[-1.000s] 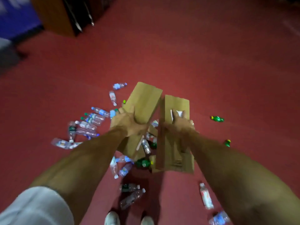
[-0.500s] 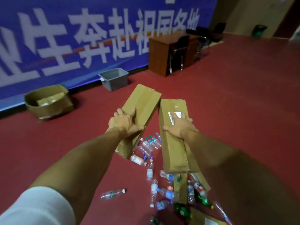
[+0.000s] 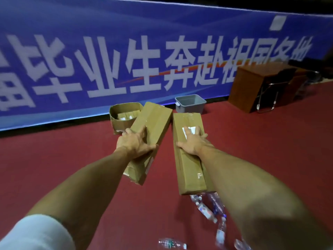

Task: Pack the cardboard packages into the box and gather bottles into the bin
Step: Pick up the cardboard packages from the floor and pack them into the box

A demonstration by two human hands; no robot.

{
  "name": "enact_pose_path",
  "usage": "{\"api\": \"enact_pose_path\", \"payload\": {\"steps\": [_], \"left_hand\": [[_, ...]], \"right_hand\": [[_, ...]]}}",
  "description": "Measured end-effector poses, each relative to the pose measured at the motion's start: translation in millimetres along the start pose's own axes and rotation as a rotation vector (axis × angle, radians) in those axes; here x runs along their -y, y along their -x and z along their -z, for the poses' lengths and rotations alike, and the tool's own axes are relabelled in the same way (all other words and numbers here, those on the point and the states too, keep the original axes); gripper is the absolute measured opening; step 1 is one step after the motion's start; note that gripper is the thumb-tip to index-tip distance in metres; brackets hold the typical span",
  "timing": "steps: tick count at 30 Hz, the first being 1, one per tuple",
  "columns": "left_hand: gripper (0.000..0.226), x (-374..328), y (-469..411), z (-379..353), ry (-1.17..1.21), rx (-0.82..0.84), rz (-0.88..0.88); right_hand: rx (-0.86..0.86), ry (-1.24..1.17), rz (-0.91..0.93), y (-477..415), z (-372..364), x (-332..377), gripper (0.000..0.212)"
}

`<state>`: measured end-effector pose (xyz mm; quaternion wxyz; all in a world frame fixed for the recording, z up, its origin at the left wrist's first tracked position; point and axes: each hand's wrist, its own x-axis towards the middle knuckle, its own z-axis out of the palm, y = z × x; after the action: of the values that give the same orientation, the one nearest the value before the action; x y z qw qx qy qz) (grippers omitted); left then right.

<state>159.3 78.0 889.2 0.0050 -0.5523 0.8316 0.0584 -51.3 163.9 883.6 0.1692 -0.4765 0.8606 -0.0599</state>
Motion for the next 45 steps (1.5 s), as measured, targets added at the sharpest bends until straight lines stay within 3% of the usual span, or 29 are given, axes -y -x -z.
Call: {"api": "enact_pose_path", "payload": {"steps": [5,12,31,45], "left_hand": [[0.103,89,-47,15,0.013,-0.007,0.105],[0.103,162,-120,8,-0.003,0.007,0.200],[0.105,225,-483,36,0.045,0.039,0.440],[0.100,296,-780,38,0.123,-0.012,0.412]], "right_hand": [[0.032,0.046,0.107,-45,-9,102,0.081],[0.062,0.097,0.176,-119,-16,186,0.082],[0.099,0.127,0.298,-479,34,329,0.082],[0.087,0.144,0.348,-764,38,461,0.081]]}}
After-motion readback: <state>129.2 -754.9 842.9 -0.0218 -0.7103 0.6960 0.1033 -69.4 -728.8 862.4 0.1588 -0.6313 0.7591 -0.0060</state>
